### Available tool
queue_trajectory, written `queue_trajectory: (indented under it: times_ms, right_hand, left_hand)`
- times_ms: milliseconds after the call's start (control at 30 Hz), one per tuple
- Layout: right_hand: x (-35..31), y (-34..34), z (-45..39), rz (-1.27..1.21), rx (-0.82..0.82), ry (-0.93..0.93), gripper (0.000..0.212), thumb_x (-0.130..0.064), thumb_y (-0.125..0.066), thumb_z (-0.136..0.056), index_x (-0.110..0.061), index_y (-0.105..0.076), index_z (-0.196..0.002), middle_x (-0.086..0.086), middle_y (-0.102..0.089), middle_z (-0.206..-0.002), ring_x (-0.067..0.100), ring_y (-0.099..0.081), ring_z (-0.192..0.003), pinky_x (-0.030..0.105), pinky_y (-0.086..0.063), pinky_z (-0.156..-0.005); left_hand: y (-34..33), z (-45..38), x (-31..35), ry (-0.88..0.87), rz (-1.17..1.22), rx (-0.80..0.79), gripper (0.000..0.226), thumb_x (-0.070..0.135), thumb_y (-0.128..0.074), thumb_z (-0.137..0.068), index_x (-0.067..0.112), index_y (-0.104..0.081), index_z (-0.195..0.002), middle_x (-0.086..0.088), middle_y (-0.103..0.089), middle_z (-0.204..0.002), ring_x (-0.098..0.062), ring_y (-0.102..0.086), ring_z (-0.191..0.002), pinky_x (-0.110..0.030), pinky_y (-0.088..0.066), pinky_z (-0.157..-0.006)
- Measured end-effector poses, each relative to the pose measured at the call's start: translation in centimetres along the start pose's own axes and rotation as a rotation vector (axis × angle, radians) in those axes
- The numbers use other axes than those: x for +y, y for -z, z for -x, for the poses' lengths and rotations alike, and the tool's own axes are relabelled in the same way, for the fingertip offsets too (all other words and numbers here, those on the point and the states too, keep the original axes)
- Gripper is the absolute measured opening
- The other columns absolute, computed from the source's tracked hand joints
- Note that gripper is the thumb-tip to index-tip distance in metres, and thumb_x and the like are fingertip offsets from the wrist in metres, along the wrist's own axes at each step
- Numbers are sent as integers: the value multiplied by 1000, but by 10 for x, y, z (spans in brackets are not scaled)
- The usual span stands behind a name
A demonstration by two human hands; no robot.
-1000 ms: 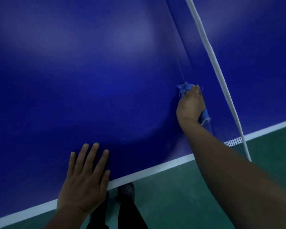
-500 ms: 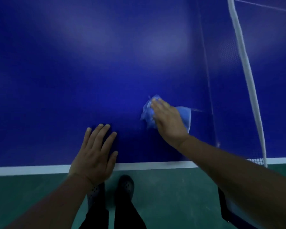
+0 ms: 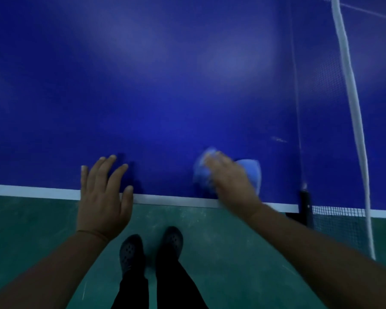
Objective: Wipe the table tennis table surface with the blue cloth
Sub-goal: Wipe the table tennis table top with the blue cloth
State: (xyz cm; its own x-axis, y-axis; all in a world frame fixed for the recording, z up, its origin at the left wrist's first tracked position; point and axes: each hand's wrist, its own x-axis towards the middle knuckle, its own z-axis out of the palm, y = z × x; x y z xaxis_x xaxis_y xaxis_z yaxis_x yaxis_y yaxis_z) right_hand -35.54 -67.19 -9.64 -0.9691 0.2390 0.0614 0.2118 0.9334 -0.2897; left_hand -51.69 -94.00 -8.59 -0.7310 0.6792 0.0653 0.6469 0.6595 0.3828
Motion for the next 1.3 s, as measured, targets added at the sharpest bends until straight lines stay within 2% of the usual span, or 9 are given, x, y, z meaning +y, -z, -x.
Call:
queue_trajectory:
  times_ms: [133, 333, 433, 533, 733, 833, 967, 1100, 1300]
  right_hand:
    - [17, 5, -28, 105, 180, -454, 43, -9, -44, -92, 4, -58, -130, 21, -58, -136, 39, -55, -125, 45, -48, -102]
    - [-85, -22, -12, 99, -49, 20, 55, -17, -49, -83, -15, -52, -138, 3, -53, -145, 26, -48, -133, 37, -49, -83]
    - [-21, 2, 40, 66, 47, -224, 51, -11, -46, -84, -15, -53, -134, 7, -60, -137, 25, -51, -125, 39, -53, -80]
    - [26, 25, 81, 115, 130, -461, 45, -18, -41, -94, -2, -58, -133, 16, -57, -138, 23, -44, -130, 44, -43, -104]
    - [11, -8, -22, 174, 64, -348, 48, -31, -34, -104, -2, -57, -135, 14, -55, -143, 29, -47, -135, 39, -34, -109]
    - [18, -6, -94, 135, 170, -504, 48, -36, -37, -101, -9, -57, -136, 6, -54, -144, 28, -49, -131, 38, -43, -95]
    - [68, 8, -129, 155, 159, -715, 45, -32, -37, -105, -15, -43, -147, -1, -37, -157, 25, -34, -142, 37, -39, -102]
    - [108, 23, -110, 180, 248, -965, 45, -33, -36, -106, -15, -44, -146, 0, -38, -157, 28, -37, -139, 41, -42, -99]
    - [97, 29, -36, 194, 255, -1204, 47, -35, -35, -105, -16, -42, -147, 1, -38, -155, 31, -45, -127, 44, -43, -93]
  left_hand:
    - [-7, 3, 7, -2, 18, -25, 52, 33, -38, -95, 2, -54, -133, -20, -42, -149, -37, -32, -143, -53, -6, -123]
    - [-14, 1, 18, -26, 12, -23, 50, 31, -39, -94, 1, -55, -131, -22, -44, -146, -39, -34, -141, -52, -7, -123]
    - [-17, -7, 30, -91, 21, -35, 49, 31, -40, -95, 2, -55, -131, -22, -44, -147, -39, -34, -141, -52, -6, -124]
    - [-28, -15, 49, -184, 52, -38, 47, 30, -42, -96, 1, -59, -129, -22, -47, -146, -40, -37, -140, -58, -13, -121]
    - [-52, -39, 107, -306, 51, -81, 51, 32, -40, -95, 1, -56, -133, -23, -45, -148, -38, -33, -142, -60, -13, -120]
    - [-62, -43, 110, -342, -5, -114, 53, 33, -39, -96, 1, -51, -137, -24, -42, -150, -39, -30, -143, -59, -12, -120]
    - [-65, -42, 111, -382, -63, -144, 55, 36, -36, -98, 2, -46, -139, -23, -39, -151, -39, -28, -145, -59, -12, -120]
    - [-65, -43, 111, -395, -66, -199, 58, 43, -23, -103, 3, -45, -139, -21, -39, -151, -38, -28, -145, -56, -10, -121]
    - [-61, -43, 112, -432, -26, -235, 53, 35, -37, -96, 2, -54, -134, -22, -43, -148, -39, -32, -142, -51, -7, -124]
